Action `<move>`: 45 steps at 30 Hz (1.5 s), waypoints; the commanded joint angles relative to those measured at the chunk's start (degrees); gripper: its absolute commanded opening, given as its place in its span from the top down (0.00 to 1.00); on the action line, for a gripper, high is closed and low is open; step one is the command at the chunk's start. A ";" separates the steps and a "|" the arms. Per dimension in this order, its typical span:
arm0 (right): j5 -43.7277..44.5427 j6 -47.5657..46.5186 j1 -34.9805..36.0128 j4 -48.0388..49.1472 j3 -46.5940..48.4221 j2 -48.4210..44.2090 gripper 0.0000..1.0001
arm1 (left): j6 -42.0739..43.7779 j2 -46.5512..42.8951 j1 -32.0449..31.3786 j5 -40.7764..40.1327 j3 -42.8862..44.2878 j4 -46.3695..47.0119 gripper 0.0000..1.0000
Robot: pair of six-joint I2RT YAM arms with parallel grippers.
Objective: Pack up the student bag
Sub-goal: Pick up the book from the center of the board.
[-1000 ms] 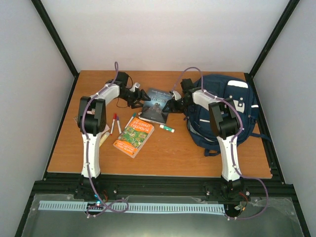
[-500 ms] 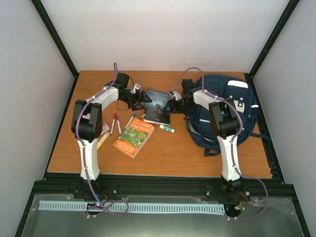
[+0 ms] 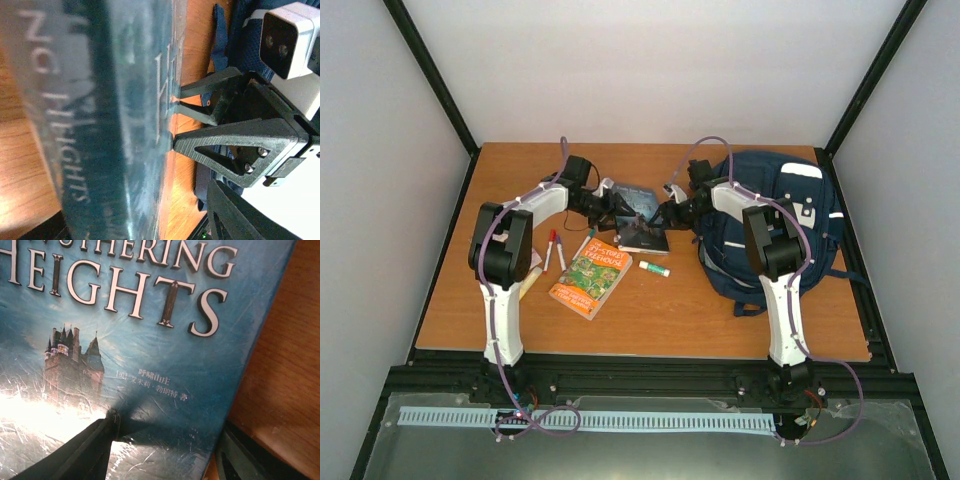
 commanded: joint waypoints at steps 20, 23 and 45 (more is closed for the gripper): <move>-0.92 -1.31 1.57 -1.91 -0.24 1.47 0.43 | -4.56 -4.50 -1.46 2.07 0.83 6.54 0.94; -1.08 -2.37 0.97 -3.41 0.30 0.04 0.43 | -3.94 -5.78 -1.48 2.11 1.21 6.61 0.99; -5.87 -43.26 -14.82 -33.39 1.35 -28.98 0.28 | 24.04 -21.99 -3.92 9.61 4.28 -12.53 0.99</move>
